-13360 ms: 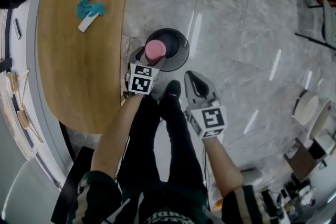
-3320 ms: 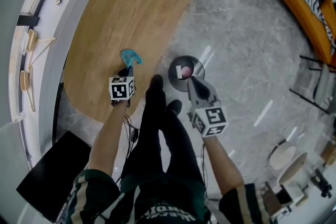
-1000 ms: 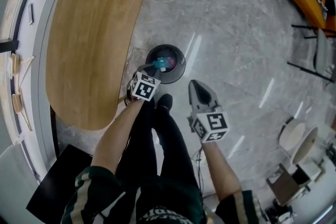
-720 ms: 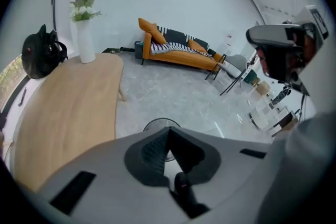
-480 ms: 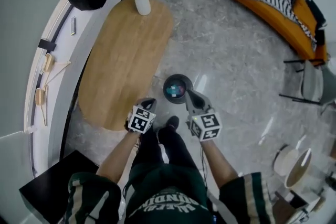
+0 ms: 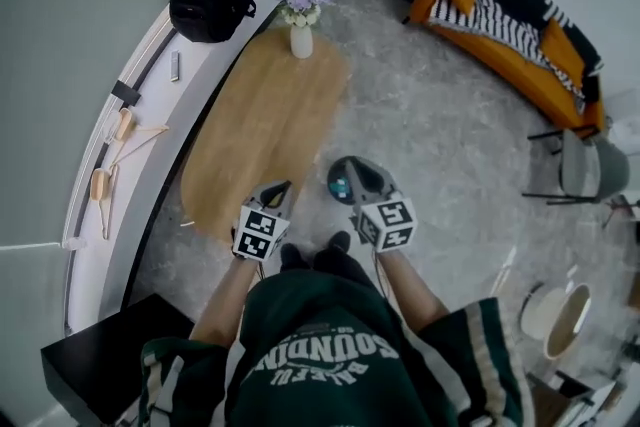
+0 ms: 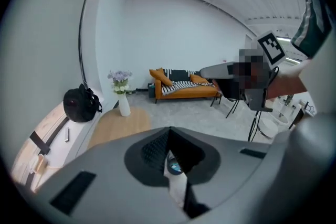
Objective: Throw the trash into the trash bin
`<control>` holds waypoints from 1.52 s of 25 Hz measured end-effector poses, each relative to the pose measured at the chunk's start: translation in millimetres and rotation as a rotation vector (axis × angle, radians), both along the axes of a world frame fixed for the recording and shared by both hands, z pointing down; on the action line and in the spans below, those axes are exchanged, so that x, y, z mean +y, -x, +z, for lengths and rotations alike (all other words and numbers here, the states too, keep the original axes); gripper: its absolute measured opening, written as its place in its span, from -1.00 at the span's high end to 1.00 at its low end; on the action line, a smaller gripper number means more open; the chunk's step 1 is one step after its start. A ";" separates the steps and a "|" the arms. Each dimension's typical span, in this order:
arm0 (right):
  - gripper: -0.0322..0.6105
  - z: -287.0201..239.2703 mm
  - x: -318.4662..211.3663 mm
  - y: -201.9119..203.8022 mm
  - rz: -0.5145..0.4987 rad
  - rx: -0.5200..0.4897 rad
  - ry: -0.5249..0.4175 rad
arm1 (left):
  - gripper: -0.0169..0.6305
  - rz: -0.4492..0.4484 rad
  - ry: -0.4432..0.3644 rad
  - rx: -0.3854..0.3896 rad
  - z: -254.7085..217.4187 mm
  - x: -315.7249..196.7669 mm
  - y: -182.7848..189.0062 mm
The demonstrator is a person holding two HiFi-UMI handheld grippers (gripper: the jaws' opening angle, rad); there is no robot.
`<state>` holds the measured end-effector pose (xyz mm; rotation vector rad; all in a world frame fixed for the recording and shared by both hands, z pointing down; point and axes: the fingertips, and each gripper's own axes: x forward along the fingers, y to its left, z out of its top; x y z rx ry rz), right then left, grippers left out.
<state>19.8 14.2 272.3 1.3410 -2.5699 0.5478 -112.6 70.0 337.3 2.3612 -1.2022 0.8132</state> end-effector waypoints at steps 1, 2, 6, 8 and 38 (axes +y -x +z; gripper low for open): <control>0.90 -10.5 4.2 7.7 -0.004 0.001 -0.018 | 0.95 -0.009 -0.014 0.010 -10.9 3.5 8.6; 0.90 -20.9 8.3 15.3 -0.011 0.001 -0.038 | 0.95 -0.020 -0.028 0.020 -20.3 6.9 16.9; 0.90 -56.1 28.5 28.2 -0.019 0.024 -0.108 | 0.95 -0.044 -0.100 0.043 -54.5 22.5 39.7; 0.90 -72.0 39.8 29.0 -0.016 0.035 -0.140 | 0.95 -0.061 -0.124 0.061 -69.3 31.7 47.7; 0.90 -83.4 121.5 59.1 0.003 0.061 -0.243 | 0.95 -0.120 -0.284 0.130 -105.2 88.2 103.4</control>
